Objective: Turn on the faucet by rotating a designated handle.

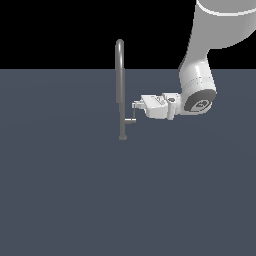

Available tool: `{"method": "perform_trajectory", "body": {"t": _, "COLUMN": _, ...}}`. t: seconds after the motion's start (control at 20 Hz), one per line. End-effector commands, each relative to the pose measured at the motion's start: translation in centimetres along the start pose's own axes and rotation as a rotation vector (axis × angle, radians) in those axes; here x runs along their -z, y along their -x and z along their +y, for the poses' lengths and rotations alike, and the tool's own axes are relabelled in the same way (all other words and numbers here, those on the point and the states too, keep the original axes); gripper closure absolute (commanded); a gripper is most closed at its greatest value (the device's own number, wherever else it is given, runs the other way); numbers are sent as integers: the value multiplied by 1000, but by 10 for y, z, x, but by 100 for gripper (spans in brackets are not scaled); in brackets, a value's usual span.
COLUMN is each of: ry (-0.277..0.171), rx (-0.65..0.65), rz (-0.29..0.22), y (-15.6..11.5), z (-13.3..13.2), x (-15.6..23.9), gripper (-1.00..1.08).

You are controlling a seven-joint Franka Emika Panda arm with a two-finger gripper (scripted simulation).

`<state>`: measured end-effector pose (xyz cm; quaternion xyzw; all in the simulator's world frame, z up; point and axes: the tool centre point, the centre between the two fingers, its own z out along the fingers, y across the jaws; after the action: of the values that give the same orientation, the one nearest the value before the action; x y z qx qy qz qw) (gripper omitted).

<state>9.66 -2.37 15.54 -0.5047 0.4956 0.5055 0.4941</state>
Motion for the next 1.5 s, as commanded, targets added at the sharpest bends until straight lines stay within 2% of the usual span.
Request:
{"method": "perform_trajectory", "body": {"t": 0.0, "ry": 1, "rx": 0, "rz": -1, "y": 2, "z": 6, "x": 0, "gripper": 108}}
{"method": "perform_trajectory", "body": {"t": 0.1, "ry": -2, "rx": 0, "rz": 1, "y": 0, "z": 3, "x": 0, "gripper": 108}}
{"method": "perform_trajectory", "body": {"t": 0.8, "ry": 0, "rx": 0, "rz": 0, "y": -1, "z": 39, "x": 0, "gripper": 108}}
{"method": "perform_trajectory", "body": {"t": 0.9, "ry": -4, "rx": 10, "rz": 3, "y": 3, "z": 33, "x": 0, "gripper": 108}}
{"method": "perform_trajectory", "body": {"t": 1.45, "ry": 0, "rx": 1, "rz": 0, "y": -20, "z": 68, "x": 0, "gripper": 108}}
